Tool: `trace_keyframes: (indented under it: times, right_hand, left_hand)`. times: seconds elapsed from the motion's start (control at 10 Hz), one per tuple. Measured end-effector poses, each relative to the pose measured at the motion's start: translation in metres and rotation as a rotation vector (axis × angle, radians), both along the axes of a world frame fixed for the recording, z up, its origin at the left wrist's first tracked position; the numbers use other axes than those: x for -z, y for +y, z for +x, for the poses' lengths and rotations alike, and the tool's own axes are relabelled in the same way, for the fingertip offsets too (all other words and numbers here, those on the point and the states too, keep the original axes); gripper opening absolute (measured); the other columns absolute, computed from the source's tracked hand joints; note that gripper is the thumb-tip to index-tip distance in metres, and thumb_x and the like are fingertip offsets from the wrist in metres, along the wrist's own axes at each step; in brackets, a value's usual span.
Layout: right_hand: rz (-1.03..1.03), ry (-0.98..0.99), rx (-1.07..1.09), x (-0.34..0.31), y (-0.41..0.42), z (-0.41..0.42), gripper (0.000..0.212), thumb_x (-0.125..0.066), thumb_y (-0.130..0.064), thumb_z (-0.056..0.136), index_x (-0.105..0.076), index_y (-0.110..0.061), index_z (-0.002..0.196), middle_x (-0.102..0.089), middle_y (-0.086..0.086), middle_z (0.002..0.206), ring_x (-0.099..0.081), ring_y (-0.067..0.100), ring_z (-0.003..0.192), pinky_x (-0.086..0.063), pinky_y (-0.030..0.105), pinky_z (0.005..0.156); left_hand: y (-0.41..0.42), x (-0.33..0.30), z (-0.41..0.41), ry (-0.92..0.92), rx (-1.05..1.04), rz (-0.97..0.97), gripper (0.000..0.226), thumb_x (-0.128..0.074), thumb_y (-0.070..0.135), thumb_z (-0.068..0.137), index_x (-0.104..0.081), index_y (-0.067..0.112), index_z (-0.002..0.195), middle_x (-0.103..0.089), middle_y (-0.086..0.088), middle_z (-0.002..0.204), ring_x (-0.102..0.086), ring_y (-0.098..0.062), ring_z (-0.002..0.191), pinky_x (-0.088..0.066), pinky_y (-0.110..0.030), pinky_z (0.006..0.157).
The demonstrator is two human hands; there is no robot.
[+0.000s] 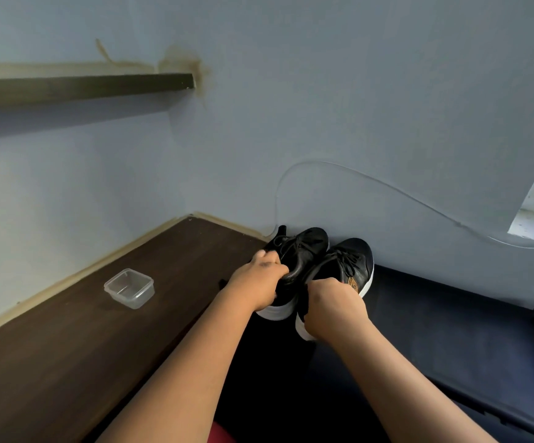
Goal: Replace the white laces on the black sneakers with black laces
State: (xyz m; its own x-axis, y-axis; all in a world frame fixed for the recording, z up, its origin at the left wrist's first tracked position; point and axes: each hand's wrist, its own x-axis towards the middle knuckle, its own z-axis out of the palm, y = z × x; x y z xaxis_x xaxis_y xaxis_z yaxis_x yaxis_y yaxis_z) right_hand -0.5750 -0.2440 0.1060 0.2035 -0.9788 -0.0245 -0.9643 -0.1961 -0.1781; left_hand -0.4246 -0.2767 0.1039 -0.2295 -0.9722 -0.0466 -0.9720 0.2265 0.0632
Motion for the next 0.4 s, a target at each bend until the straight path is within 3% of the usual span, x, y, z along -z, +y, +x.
trace_keyframes:
  times: [0.1, 0.2, 0.3, 0.4]
  right_hand:
    - [-0.001, 0.01, -0.003, 0.001, 0.001, 0.001, 0.017, -0.061, -0.015, 0.082, -0.057, -0.015, 0.099, -0.055, 0.0, 0.087, -0.063, 0.024, 0.091, -0.043, 0.029, 0.06]
    - [-0.015, 0.005, 0.014, 0.005, 0.002, 0.002, 0.025, -0.062, -0.017, 0.084, -0.051, -0.012, 0.106, -0.057, 0.004, 0.105, -0.062, 0.026, 0.097, -0.042, 0.031, 0.062]
    - [-0.053, 0.026, 0.058, 0.007, 0.005, 0.007, 0.041, -0.063, -0.028, 0.086, -0.044, -0.014, 0.119, -0.048, 0.006, 0.116, -0.057, 0.033, 0.11, -0.045, 0.036, 0.07]
    - [-0.194, -0.004, 0.066, 0.008, 0.009, 0.013, 0.039, -0.06, -0.03, 0.087, -0.042, -0.016, 0.119, -0.045, 0.004, 0.119, -0.047, 0.034, 0.115, -0.047, 0.042, 0.079]
  left_hand:
    - [0.004, 0.004, -0.006, -0.092, -0.043, -0.058, 0.04, -0.057, 0.003, 0.089, -0.043, 0.016, 0.124, -0.027, -0.006, 0.134, -0.03, -0.028, 0.121, -0.041, -0.037, 0.082]
    - [0.005, 0.007, -0.01, -0.091, -0.088, -0.06, 0.048, -0.058, 0.003, 0.088, -0.036, 0.015, 0.129, -0.029, -0.009, 0.133, -0.031, -0.029, 0.121, -0.04, -0.036, 0.079]
    - [0.005, 0.01, -0.006, -0.017, -0.114, -0.109, 0.065, -0.062, 0.007, 0.086, -0.027, 0.019, 0.139, -0.026, -0.008, 0.138, -0.03, -0.029, 0.125, -0.041, -0.04, 0.09]
    - [0.007, 0.01, -0.005, 0.047, -0.139, -0.135, 0.077, -0.059, 0.029, 0.092, -0.01, 0.018, 0.15, -0.02, -0.009, 0.149, -0.023, -0.03, 0.136, -0.029, -0.044, 0.11]
